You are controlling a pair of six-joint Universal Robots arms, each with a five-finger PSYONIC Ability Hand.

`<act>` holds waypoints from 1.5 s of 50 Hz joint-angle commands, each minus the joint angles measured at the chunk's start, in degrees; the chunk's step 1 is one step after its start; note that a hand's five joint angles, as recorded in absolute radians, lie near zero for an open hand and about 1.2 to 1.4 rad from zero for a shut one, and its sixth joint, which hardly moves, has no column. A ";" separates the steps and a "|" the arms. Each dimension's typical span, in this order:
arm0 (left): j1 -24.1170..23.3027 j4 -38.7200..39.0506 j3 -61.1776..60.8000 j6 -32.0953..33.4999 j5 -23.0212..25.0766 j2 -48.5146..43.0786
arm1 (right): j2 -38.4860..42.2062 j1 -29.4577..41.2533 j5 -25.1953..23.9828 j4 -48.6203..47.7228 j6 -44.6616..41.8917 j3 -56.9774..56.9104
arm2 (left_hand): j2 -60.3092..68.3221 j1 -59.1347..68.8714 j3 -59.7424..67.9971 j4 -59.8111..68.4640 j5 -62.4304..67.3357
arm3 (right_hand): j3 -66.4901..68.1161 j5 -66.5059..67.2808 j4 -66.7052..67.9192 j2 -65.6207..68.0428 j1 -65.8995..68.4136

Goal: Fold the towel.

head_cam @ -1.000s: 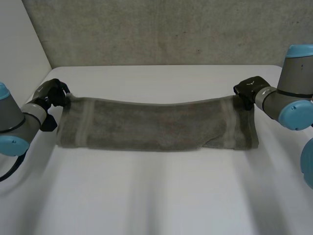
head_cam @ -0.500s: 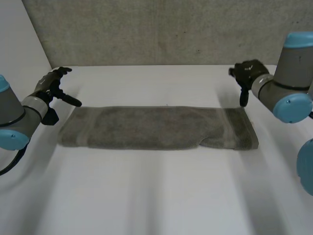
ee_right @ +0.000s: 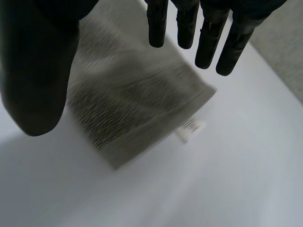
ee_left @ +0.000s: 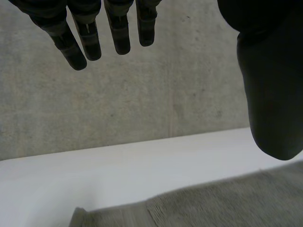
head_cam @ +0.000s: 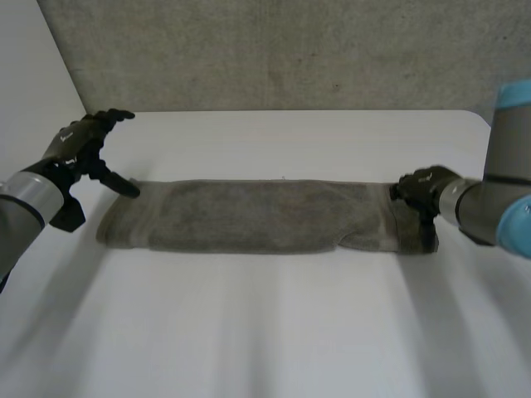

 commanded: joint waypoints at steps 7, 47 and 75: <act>0.04 1.55 -4.88 1.67 0.58 2.03 | 0.32 -0.44 -0.08 -12.64 0.10 10.75 | -4.32 -4.53 -3.93 -4.78 -12.29 | 33.89 33.49 33.73 33.70 33.43; 0.13 1.63 -8.57 1.32 0.49 3.69 | -8.37 -10.81 -14.74 -20.01 -2.01 24.89 | -4.32 -4.53 -3.93 -4.78 -12.29 | 21.27 20.87 21.11 21.08 20.81; 0.39 2.95 -9.71 1.32 0.49 3.43 | -4.25 -12.48 -15.28 -28.64 -3.16 26.57 | -4.32 -4.53 -3.93 -4.78 -12.29 | 43.81 43.42 43.66 43.63 43.35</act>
